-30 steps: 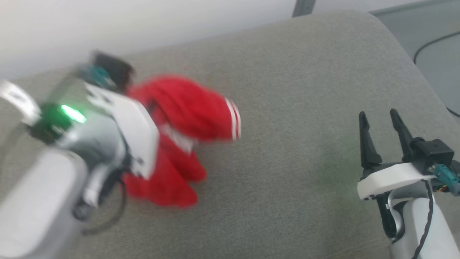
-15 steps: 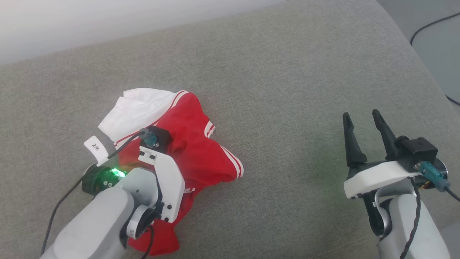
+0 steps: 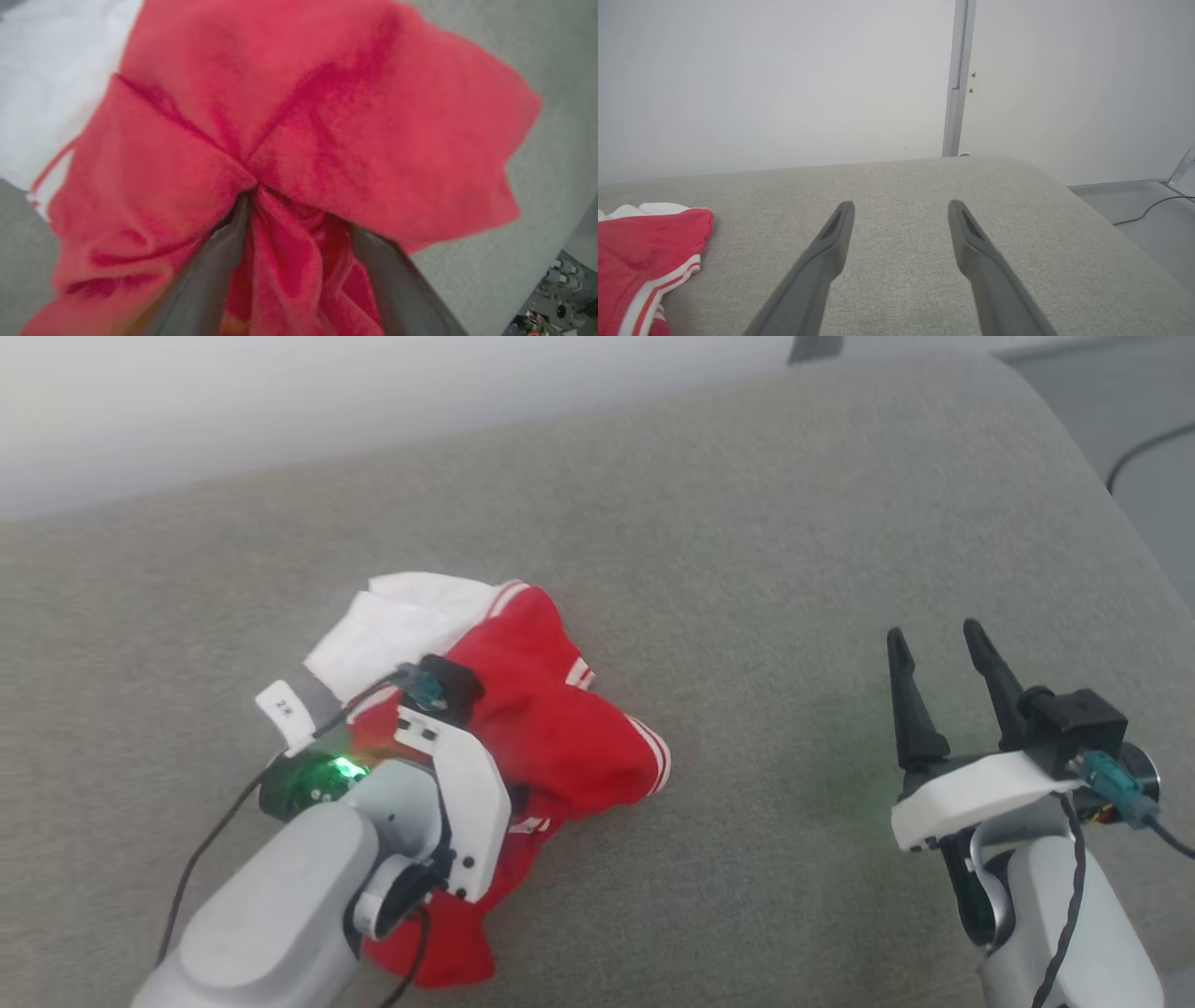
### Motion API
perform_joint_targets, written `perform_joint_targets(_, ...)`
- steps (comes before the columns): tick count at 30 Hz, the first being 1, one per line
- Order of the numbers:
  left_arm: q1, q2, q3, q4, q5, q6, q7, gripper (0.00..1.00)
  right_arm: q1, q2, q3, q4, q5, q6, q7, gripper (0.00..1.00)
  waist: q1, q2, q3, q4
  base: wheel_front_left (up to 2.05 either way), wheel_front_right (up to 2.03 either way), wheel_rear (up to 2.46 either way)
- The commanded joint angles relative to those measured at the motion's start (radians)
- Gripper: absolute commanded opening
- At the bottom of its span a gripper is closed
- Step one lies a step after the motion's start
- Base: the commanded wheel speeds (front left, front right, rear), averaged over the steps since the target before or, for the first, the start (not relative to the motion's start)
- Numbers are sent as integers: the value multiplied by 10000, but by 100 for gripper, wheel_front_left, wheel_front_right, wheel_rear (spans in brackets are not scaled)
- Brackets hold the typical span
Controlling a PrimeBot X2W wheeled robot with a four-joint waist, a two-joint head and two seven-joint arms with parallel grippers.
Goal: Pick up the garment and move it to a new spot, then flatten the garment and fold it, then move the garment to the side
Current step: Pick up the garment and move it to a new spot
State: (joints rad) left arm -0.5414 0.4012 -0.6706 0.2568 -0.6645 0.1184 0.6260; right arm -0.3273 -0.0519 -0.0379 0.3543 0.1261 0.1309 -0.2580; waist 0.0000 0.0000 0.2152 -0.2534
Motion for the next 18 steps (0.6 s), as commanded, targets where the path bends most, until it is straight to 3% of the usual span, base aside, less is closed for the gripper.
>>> perform_joint_targets(1, -76, 92, 138, -107, -47, -48, -199, 100, 151, 25, -48, 48, -138, -3, -76, 100, 0, 0, -357, 257, 0, 0, 0)
perform_joint_targets(9, 308, 602, 832, -1056, -253, -98, -1265, 100, 551, 24, -221, 13, -394, -1, 89, 100, 0, 0, -1295, 891, 0, 0, 0)
perform_joint_targets(18, 1575, 1385, 2301, -1407, -492, -111, -4135, 100, 1066, -136, -405, -140, -328, -1, 283, 100, 0, 0, -1953, 1592, 0, 0, 0)
